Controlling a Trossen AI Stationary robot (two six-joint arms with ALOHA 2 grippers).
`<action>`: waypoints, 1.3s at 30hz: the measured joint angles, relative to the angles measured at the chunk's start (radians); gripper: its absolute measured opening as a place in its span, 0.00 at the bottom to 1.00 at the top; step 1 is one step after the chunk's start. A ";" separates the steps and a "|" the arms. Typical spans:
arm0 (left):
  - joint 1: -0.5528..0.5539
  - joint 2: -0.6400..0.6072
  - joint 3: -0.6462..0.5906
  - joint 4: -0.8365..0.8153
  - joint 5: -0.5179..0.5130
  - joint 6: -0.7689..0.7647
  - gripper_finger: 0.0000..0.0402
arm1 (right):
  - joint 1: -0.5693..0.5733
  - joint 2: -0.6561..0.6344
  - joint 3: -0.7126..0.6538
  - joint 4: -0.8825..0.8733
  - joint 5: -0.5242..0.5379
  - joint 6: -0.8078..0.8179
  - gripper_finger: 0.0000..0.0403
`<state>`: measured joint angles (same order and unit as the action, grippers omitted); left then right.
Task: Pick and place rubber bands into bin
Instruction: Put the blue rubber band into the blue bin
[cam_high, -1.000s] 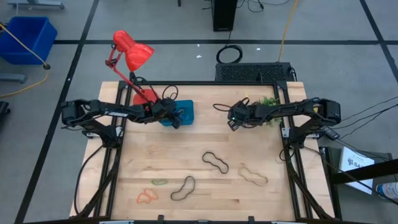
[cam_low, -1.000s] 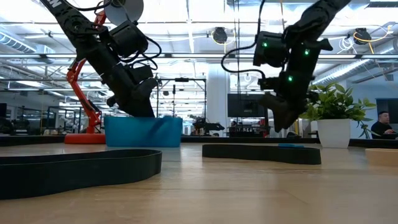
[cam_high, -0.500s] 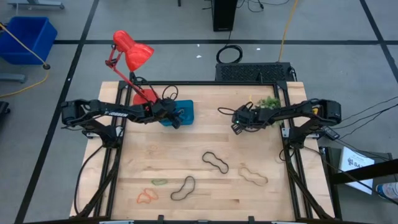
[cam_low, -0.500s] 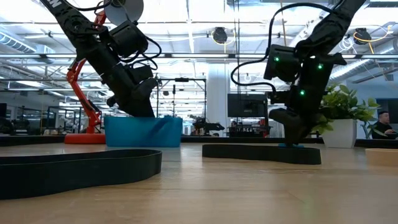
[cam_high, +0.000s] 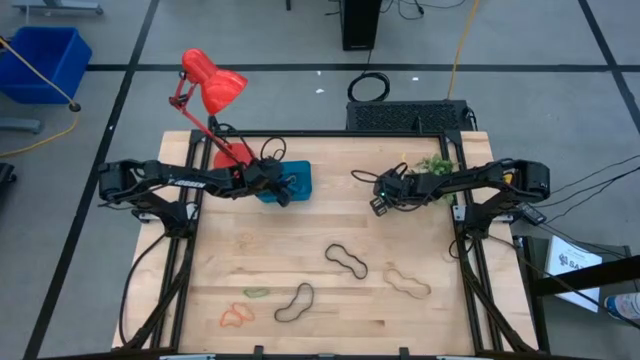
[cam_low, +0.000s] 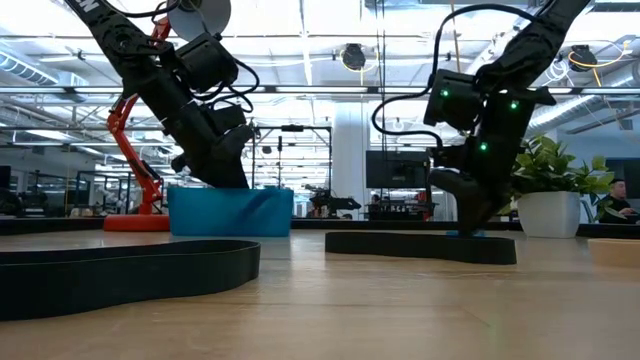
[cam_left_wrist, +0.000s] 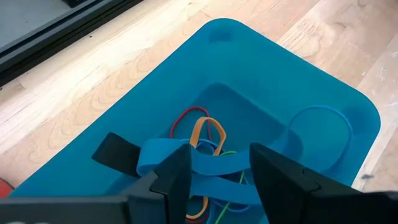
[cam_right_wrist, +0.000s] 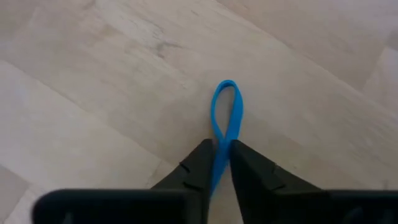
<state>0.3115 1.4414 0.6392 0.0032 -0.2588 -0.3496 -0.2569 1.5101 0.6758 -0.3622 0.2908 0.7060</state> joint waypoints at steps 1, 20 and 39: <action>0.000 0.000 0.000 0.000 0.000 0.000 0.42 | 0.000 0.000 0.000 0.000 0.000 -0.012 0.09; -0.001 0.000 0.000 0.000 0.068 -0.068 0.42 | 0.076 -0.128 0.014 0.229 0.025 -0.260 0.00; -0.159 0.000 -0.001 0.438 0.433 0.146 0.42 | 0.257 -0.193 0.018 0.725 -0.036 -0.556 0.00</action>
<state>0.1527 1.4414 0.6384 0.4411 0.1746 -0.2040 0.0005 1.3167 0.6937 0.3624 0.2549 0.1502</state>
